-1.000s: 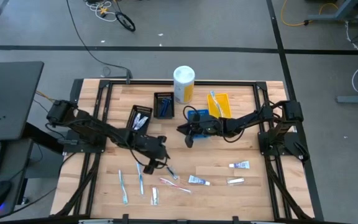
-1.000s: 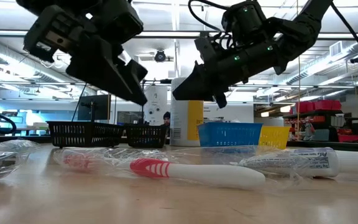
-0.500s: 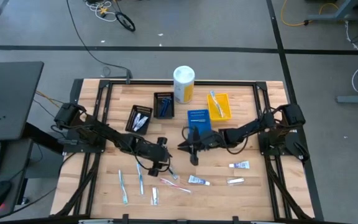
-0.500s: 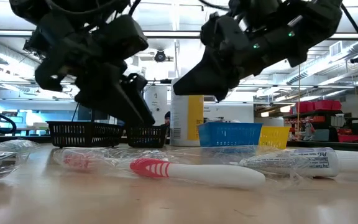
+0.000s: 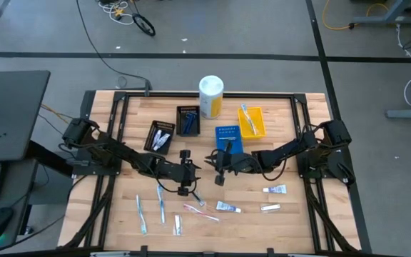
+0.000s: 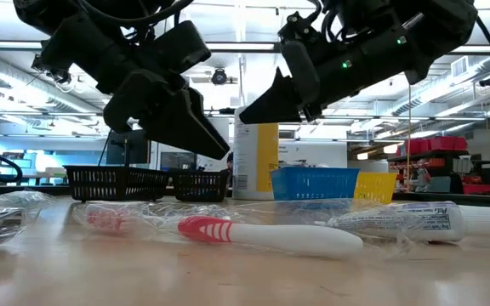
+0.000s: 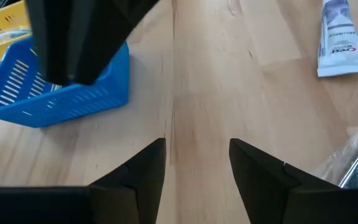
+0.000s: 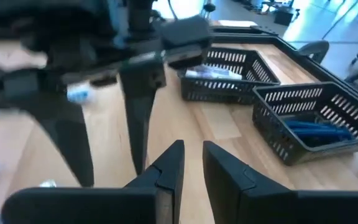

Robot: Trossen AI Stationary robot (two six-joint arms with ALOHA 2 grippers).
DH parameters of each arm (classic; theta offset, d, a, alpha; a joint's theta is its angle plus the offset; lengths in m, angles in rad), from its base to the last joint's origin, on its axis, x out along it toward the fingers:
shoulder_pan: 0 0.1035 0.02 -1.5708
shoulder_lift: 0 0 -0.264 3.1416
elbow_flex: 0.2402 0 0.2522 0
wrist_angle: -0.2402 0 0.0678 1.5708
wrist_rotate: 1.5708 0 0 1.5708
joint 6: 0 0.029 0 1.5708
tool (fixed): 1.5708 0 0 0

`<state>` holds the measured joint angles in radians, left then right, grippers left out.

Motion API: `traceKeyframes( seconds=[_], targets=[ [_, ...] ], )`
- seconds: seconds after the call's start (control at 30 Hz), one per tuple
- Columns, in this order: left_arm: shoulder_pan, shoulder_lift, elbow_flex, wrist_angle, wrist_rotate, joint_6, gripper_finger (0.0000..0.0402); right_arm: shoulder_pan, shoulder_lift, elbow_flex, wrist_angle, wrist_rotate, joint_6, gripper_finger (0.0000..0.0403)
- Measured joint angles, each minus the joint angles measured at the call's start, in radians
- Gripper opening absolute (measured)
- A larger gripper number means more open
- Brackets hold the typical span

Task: Pick & Place Travel size toiletries
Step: Put the silver nail cutter into the blue bin

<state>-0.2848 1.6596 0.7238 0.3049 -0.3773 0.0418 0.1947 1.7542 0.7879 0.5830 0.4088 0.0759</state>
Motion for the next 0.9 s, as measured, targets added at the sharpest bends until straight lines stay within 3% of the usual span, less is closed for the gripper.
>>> traceKeyframes(
  seconds=[0.63, 0.9],
  targets=[
    [0.000, 0.000, 0.000, 0.005, 0.000, 0.000, 0.0185, -0.005, 0.000, 0.000, 0.023, -0.008, -0.039, 0.0067],
    [0.000, 0.000, 0.000, 0.005, 0.000, 0.000, 0.0185, -0.005, 0.000, 0.000, 0.028, 0.062, -0.059, 0.0067]
  ],
)
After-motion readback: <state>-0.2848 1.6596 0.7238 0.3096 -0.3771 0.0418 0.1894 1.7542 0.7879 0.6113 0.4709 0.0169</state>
